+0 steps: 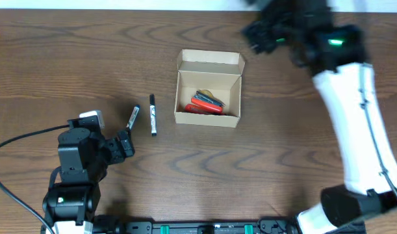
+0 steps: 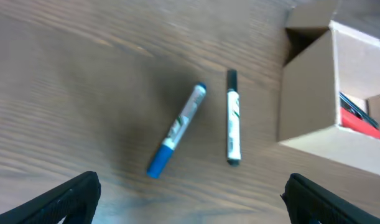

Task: Pack container
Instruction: 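Open the right gripper and withdraw it to the upper right, then move the left gripper over the blue and black markers and lower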

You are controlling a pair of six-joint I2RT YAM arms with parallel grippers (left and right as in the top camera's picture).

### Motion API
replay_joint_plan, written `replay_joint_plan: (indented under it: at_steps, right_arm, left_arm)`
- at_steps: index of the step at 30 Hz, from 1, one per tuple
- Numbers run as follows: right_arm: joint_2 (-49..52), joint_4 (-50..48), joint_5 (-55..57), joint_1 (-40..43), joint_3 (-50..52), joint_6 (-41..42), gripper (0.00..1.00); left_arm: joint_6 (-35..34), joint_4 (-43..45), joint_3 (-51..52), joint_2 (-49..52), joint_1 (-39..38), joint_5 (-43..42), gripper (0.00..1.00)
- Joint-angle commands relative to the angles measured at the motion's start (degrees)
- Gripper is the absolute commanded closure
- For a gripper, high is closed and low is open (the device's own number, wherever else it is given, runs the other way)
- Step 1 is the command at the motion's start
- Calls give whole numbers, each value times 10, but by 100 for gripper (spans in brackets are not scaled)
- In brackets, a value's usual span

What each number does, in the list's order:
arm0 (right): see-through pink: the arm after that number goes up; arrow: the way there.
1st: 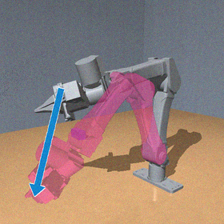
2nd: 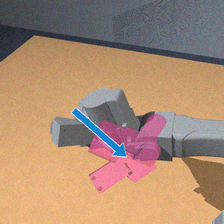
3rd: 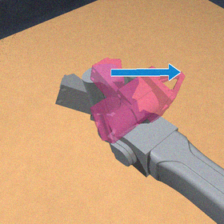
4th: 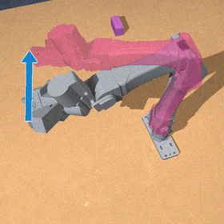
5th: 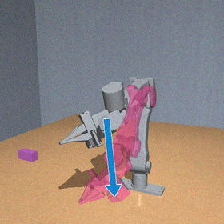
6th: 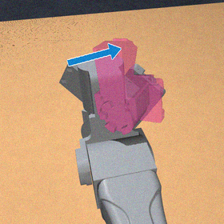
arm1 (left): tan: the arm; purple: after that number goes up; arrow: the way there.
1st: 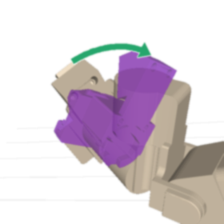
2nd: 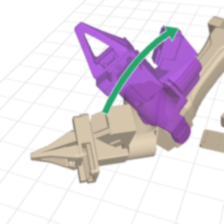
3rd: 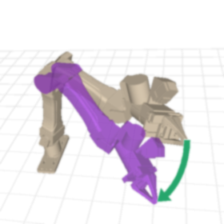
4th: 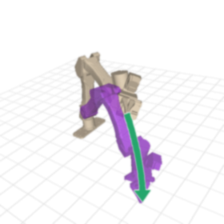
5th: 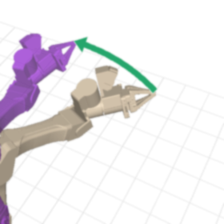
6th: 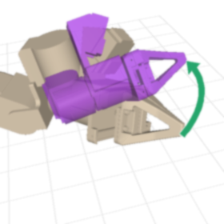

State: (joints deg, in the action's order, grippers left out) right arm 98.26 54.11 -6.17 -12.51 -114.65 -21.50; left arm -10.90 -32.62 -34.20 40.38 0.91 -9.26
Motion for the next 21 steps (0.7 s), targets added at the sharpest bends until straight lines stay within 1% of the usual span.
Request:
replay_joint_plan:
  at_steps: [1,4,8,12,14,16,18,19,21]
  right_arm:
    - [19,25,32,72,8,157,16]
    - [22,61,-17,134,8,172,18]
    - [22,91,-29,185,11,172,18]
    - [22,113,-27,205,11,167,17]
    - [22,122,-26,211,14,167,17]
    - [22,129,-11,214,20,167,14]
    - [22,134,33,218,31,170,12]
    - [22,133,63,223,39,191,11]
    - [22,127,77,235,52,217,9]
  left_arm:
    - [-18,-26,-47,42,-2,-28,5]
    - [-9,-70,-115,114,-2,-22,5]
    - [18,-105,-224,233,-2,-22,5]
    - [56,-143,-302,326,-2,-22,5]
    - [69,-182,-342,375,-2,-19,5]
    - [68,-235,-379,424,-2,-10,5]
    - [68,-288,-406,466,-2,-2,5]
    - [69,-313,-417,485,-2,3,5]
    - [74,-345,-428,511,-2,9,5]
